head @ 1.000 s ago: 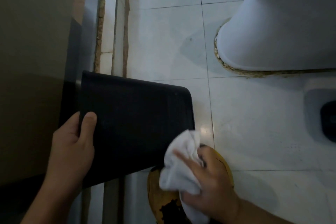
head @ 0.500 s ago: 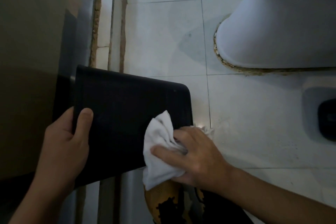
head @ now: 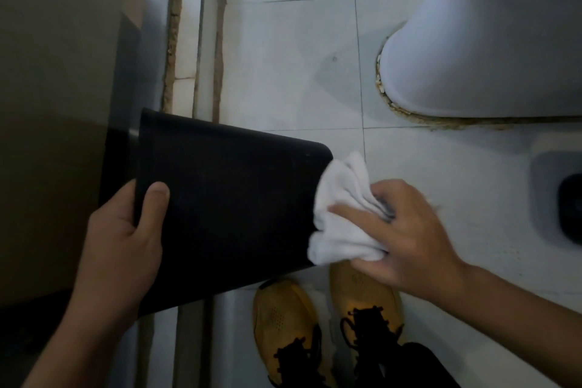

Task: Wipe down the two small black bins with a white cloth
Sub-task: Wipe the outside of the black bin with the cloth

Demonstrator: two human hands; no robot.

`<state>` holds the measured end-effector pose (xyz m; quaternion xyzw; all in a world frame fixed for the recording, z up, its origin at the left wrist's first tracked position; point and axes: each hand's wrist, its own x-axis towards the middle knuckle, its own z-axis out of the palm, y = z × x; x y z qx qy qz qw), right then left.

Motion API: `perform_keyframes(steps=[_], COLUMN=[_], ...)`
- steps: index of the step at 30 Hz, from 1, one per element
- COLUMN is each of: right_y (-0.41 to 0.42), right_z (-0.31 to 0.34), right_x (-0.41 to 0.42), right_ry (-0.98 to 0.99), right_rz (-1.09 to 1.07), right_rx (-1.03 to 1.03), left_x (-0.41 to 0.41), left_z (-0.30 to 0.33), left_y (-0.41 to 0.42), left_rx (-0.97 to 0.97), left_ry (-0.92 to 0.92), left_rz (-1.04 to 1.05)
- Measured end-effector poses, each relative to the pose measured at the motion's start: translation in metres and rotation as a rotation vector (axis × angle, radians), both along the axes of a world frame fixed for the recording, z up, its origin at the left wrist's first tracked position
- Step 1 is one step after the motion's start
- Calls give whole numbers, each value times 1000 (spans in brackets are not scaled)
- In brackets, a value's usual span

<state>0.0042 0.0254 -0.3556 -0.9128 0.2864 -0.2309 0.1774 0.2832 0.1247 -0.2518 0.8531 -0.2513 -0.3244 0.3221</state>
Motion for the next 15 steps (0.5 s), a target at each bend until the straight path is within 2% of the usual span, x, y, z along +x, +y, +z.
perform_keyframes(steps=[4, 7, 10, 15], right_y=[2, 2, -5, -24], right_z=[3, -4, -18, -19], right_x=[68, 88, 59, -15], right_ry=[-123, -151, -64, 228], right_rz=[-62, 31, 72, -5], right_rx=[75, 50, 18, -19], left_x=[-2, -2, -1, -3], left_z=[0, 1, 3, 7], left_y=[-1, -1, -2, -4], left_rx=[-11, -4, 17, 7], left_ry=[-25, -31, 5, 60], left_rz=[6, 12, 5, 8])
